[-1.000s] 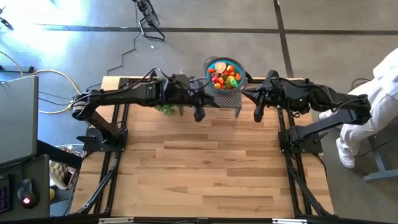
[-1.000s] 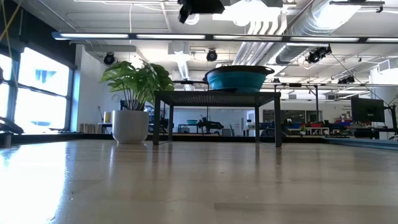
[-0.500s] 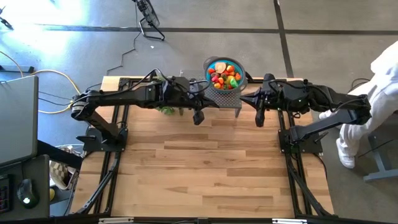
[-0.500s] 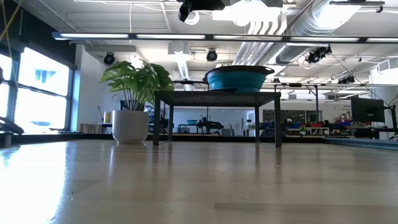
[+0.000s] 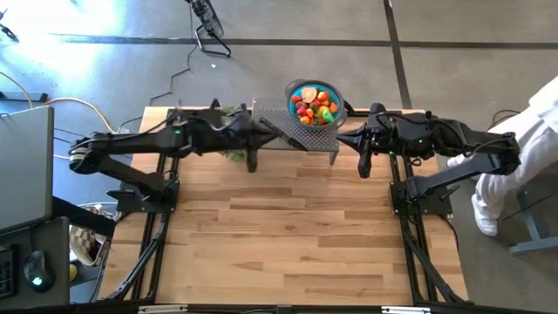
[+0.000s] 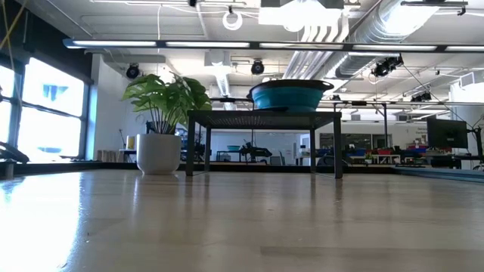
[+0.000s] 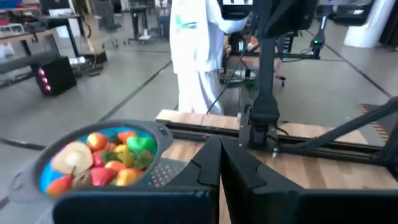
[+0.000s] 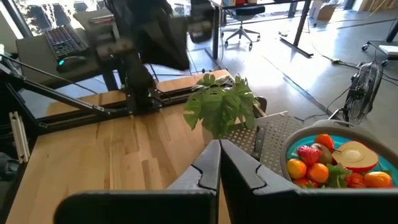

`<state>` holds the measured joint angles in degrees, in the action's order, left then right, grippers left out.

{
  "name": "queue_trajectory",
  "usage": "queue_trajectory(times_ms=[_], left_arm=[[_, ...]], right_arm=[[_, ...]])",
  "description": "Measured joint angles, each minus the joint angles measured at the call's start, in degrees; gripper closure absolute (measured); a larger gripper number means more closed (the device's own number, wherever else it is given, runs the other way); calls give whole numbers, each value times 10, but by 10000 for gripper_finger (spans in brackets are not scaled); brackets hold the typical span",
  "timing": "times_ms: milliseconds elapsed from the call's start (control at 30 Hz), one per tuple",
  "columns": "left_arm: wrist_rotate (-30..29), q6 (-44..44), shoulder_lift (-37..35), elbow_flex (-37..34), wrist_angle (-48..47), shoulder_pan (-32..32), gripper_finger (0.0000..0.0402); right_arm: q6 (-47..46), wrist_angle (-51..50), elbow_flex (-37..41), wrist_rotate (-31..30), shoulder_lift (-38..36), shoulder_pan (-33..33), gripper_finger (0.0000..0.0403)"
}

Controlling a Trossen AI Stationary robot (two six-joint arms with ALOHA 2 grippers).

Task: Pick & Place Fruit
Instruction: Return to Home Position

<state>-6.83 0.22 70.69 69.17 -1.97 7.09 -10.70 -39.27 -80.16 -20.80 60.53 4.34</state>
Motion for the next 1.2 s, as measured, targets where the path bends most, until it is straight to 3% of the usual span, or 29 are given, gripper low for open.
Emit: queue_trajectory(times_ms=[267, 467, 633, 867, 1200], left_arm=[[12, 2, -71, -2, -80, -1, 396], [65, 32, -95, -10, -75, -1, 396], [65, 18, -129, -65, -30, -1, 396], [65, -6, -219, -160, 19, -1, 396], [59, -7, -296, -176, -43, 0, 396]], right_arm=[[0, 6, 0, 7, 0, 0, 400], [29, 31, 0, 73, 8, 0, 400], [69, 69, 30, 76, -4, 0, 400], [65, 186, 130, 98, -88, -4, 400], [60, 241, 169, 3, -131, -15, 400]])
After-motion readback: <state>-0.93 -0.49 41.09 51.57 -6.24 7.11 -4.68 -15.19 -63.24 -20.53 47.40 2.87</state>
